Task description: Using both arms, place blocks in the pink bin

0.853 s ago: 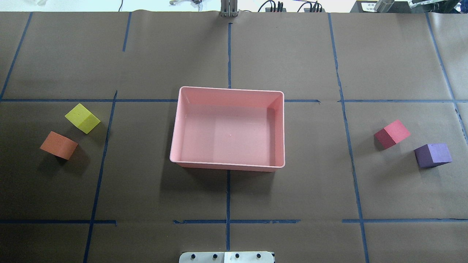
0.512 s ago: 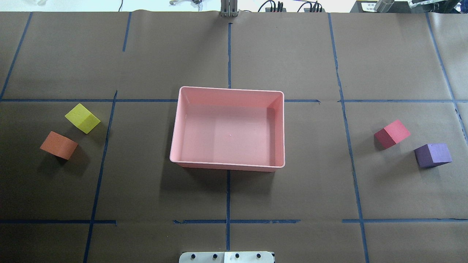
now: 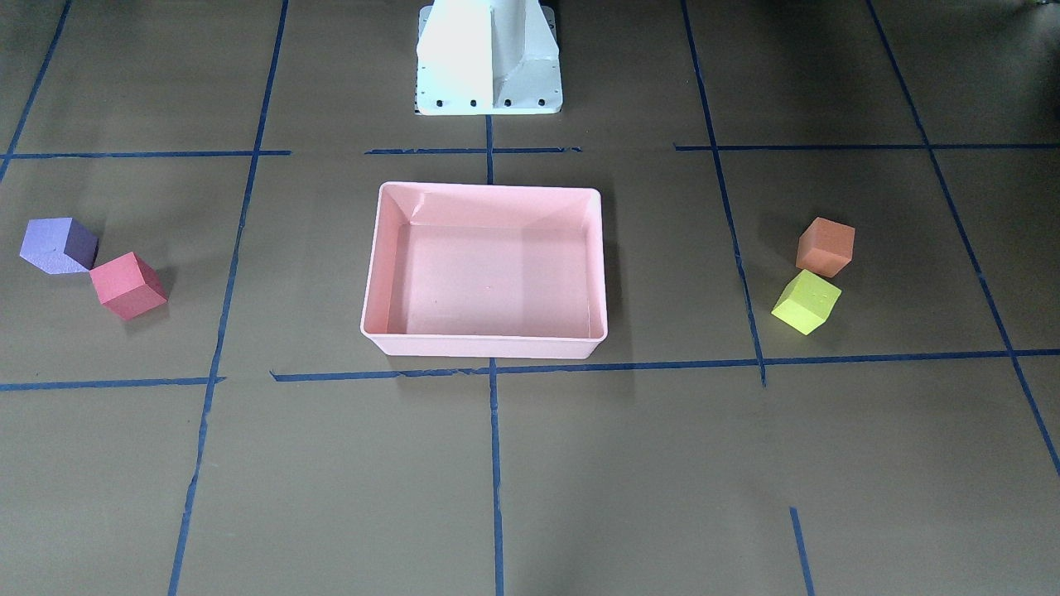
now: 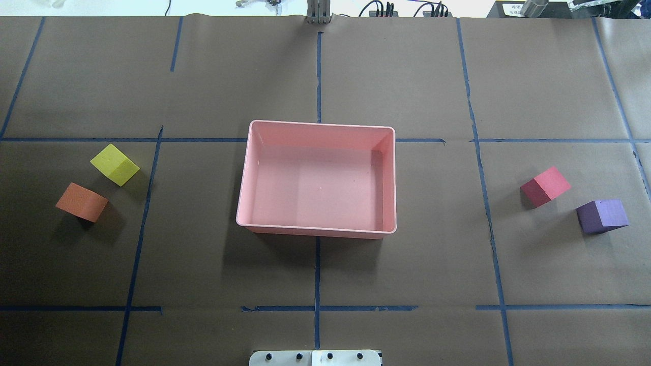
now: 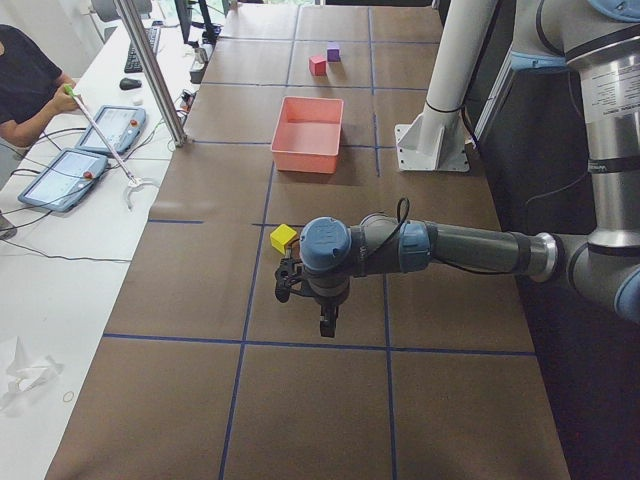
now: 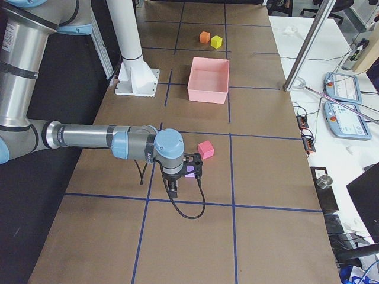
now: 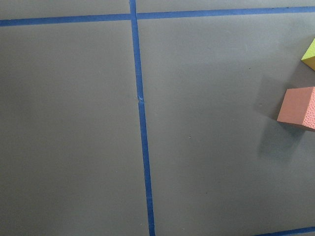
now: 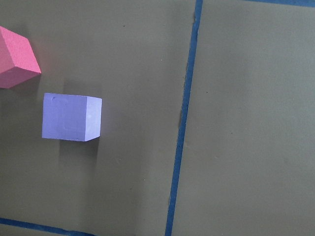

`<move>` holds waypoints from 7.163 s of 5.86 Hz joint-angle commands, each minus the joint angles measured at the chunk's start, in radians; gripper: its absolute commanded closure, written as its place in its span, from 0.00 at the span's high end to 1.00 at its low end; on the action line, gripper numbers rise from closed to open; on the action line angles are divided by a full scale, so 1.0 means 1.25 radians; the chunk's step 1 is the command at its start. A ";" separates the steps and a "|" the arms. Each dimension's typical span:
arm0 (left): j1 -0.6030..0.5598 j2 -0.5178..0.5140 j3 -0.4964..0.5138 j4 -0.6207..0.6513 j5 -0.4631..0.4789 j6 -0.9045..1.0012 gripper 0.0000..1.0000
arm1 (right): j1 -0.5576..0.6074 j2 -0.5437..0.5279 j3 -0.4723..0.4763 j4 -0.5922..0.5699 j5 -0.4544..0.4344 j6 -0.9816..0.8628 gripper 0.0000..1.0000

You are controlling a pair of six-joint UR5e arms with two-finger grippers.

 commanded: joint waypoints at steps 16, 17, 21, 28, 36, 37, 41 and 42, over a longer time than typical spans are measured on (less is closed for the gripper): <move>0.069 -0.038 -0.012 -0.058 -0.026 -0.081 1.00 | -0.506 0.125 -0.131 0.367 -0.174 0.675 0.99; 0.069 -0.038 -0.013 -0.058 -0.026 -0.081 1.00 | -0.507 0.127 -0.151 0.368 -0.177 0.674 0.98; 0.072 -0.039 -0.018 -0.060 -0.027 -0.089 1.00 | -0.508 0.131 -0.138 0.370 -0.222 0.675 0.00; 0.485 -0.188 0.051 -0.354 0.164 -0.440 1.00 | -0.678 0.551 0.118 0.107 -0.228 1.087 0.00; 0.601 -0.241 0.155 -0.384 0.252 -0.446 0.34 | -0.762 0.627 0.038 0.052 -0.359 1.196 1.00; 0.601 -0.252 0.128 -0.384 0.241 -0.507 0.08 | -0.686 0.526 0.089 0.054 -0.284 1.086 1.00; 0.602 -0.522 0.045 -0.371 0.122 -0.947 0.07 | -0.519 0.320 0.020 0.062 -0.268 0.611 1.00; 0.630 -0.592 0.061 -0.369 0.135 -1.052 0.07 | -0.517 0.298 0.000 0.097 -0.269 0.559 1.00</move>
